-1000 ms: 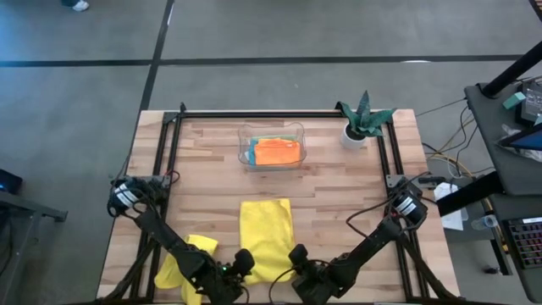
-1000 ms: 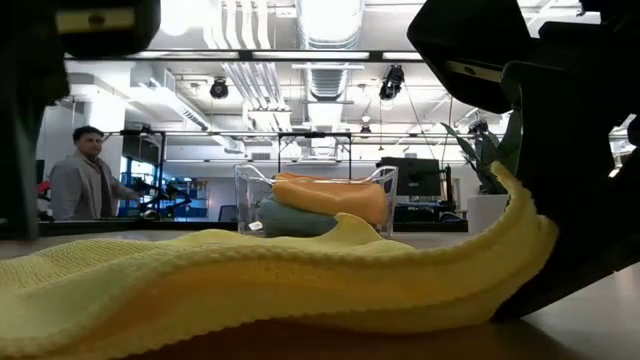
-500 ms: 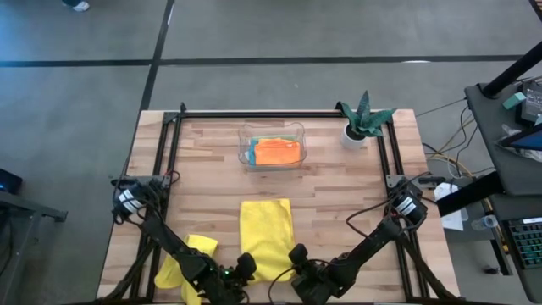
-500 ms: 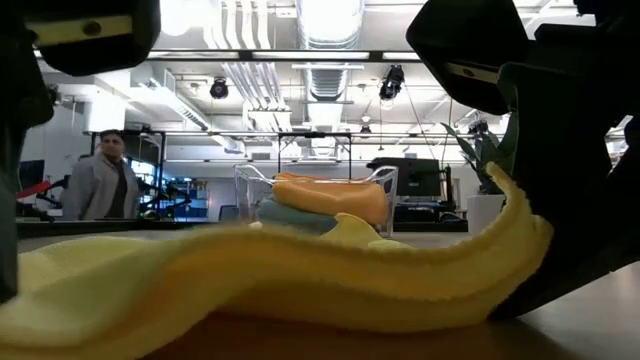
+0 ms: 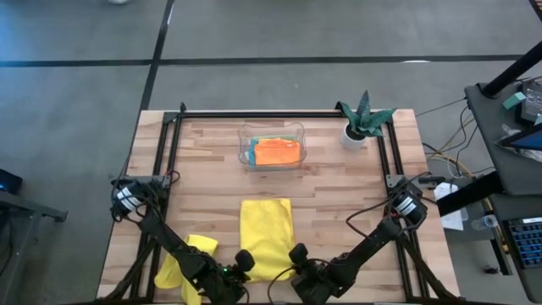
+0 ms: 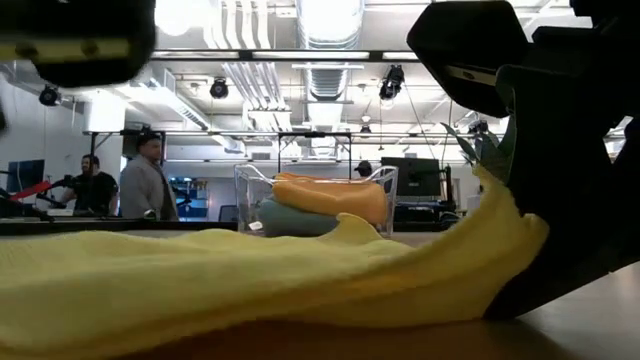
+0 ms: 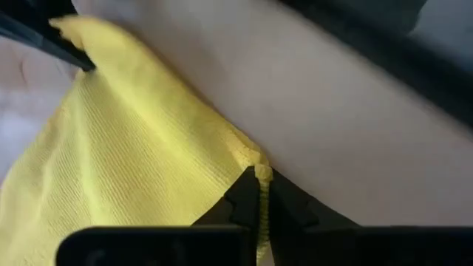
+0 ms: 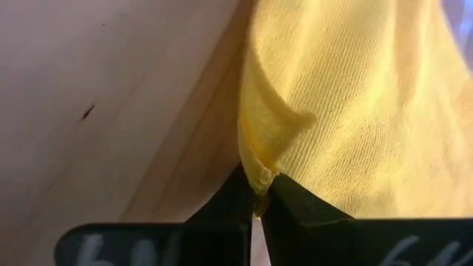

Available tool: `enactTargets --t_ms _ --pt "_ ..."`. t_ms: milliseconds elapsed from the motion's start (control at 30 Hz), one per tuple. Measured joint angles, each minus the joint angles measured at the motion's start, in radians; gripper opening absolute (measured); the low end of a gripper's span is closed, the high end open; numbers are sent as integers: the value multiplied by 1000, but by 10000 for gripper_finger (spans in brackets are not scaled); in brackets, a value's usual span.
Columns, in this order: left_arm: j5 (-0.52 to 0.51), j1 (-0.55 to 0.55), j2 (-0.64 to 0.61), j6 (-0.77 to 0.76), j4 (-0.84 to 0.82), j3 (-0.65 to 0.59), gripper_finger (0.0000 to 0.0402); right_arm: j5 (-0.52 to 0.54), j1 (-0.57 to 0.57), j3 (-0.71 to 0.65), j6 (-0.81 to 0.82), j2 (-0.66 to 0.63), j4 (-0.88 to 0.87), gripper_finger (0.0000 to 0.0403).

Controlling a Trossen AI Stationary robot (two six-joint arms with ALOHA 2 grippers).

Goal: Fold microfiber towels
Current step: Fold the top yellow towel

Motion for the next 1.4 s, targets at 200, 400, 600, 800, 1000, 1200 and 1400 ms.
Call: enactTargets --t_ms 200,400,600,800,1000,1200,1400 --pt "54 -24 -51 -34 16 5 0 -68 9 0 112 -7 7 8" --pt "86 -33 -116 -66 15 -7 0 -110 25 35 119 -5 19 8" --pt "97 -34 -173 -78 25 -61 0 -93 24 72 130 -4 16 8" --pt "100 -23 -274 -120 144 -224 0 22 7 79 163 -19 3 8" --pt "100 5 -427 -152 350 -440 0 58 -41 45 170 -55 5 8" --pt "99 53 -533 -173 406 -569 0 51 -102 -13 171 -91 56 8" --pt "137 116 -582 -170 412 -614 0 39 -144 -185 145 -197 268 8"
